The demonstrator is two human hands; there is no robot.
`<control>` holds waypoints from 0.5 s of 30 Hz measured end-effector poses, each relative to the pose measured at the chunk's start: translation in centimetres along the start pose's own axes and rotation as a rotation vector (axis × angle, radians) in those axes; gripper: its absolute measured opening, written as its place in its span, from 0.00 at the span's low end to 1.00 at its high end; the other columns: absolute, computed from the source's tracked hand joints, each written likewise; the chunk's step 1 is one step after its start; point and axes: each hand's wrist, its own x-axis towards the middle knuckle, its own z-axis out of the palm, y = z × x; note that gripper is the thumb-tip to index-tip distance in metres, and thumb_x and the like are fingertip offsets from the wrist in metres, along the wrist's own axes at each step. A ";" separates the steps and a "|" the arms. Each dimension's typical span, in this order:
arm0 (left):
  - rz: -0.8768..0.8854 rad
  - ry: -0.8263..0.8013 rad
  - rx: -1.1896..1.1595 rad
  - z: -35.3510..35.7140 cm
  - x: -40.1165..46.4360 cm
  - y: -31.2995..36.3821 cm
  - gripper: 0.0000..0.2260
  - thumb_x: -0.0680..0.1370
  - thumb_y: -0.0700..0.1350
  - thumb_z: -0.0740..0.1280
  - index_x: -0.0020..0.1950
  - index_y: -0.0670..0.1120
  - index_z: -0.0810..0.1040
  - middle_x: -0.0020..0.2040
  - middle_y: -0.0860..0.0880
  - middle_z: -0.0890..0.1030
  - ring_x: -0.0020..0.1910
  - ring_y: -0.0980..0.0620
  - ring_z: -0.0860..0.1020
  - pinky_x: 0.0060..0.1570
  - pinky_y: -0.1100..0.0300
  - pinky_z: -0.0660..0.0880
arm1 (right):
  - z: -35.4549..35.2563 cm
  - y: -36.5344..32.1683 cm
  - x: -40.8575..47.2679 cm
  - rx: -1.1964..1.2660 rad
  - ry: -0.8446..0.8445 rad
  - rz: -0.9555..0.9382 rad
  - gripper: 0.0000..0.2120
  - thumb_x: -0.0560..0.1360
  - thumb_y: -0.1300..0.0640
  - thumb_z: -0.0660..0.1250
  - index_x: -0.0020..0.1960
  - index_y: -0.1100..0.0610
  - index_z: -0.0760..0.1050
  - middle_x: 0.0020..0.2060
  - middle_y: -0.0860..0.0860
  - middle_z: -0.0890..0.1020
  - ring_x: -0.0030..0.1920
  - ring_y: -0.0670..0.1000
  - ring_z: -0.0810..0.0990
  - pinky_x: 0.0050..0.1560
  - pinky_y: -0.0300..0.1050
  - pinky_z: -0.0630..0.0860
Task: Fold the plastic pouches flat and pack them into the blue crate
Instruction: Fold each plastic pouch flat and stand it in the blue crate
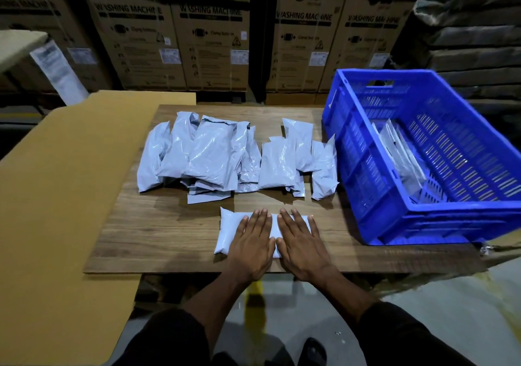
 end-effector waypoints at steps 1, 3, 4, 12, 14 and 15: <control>-0.002 -0.008 0.004 -0.1 0.1 0.0 0.27 0.84 0.52 0.50 0.78 0.39 0.68 0.78 0.41 0.68 0.78 0.44 0.65 0.75 0.46 0.57 | 0.0 0.0 0.1 0.000 -0.007 0.008 0.28 0.82 0.46 0.50 0.78 0.57 0.64 0.77 0.52 0.65 0.78 0.55 0.60 0.75 0.61 0.51; -0.004 -0.009 -0.011 0.2 -0.1 -0.1 0.27 0.84 0.52 0.50 0.78 0.39 0.67 0.79 0.41 0.66 0.79 0.44 0.64 0.75 0.46 0.58 | 0.2 0.0 -0.1 0.003 -0.018 0.003 0.28 0.82 0.46 0.49 0.78 0.57 0.64 0.78 0.52 0.64 0.79 0.55 0.59 0.75 0.61 0.51; -0.004 -0.012 -0.025 0.3 -0.4 0.0 0.27 0.85 0.52 0.49 0.79 0.39 0.65 0.79 0.41 0.65 0.79 0.44 0.63 0.75 0.45 0.58 | 0.2 -0.1 -0.3 0.006 -0.023 -0.005 0.28 0.82 0.46 0.49 0.78 0.57 0.64 0.78 0.53 0.64 0.79 0.56 0.58 0.75 0.62 0.51; -0.013 -0.044 -0.032 0.4 0.0 -0.2 0.27 0.84 0.52 0.49 0.78 0.39 0.66 0.79 0.41 0.66 0.79 0.45 0.64 0.76 0.46 0.56 | 0.0 -0.1 -0.2 0.014 -0.053 0.019 0.28 0.82 0.46 0.49 0.78 0.56 0.63 0.78 0.52 0.64 0.79 0.55 0.57 0.75 0.61 0.50; -0.019 -0.061 -0.033 0.7 -0.3 -0.1 0.27 0.85 0.52 0.48 0.79 0.40 0.64 0.80 0.41 0.64 0.80 0.45 0.61 0.76 0.46 0.55 | 0.0 -0.2 -0.3 0.010 -0.070 0.019 0.28 0.82 0.46 0.49 0.78 0.56 0.64 0.78 0.52 0.64 0.79 0.55 0.57 0.75 0.62 0.50; -0.021 -0.064 -0.032 0.7 -0.3 -0.1 0.27 0.85 0.52 0.48 0.80 0.40 0.64 0.80 0.42 0.63 0.80 0.45 0.61 0.76 0.46 0.55 | 0.0 -0.2 -0.3 0.006 -0.074 0.021 0.28 0.82 0.45 0.49 0.78 0.56 0.64 0.78 0.52 0.64 0.79 0.55 0.58 0.74 0.62 0.50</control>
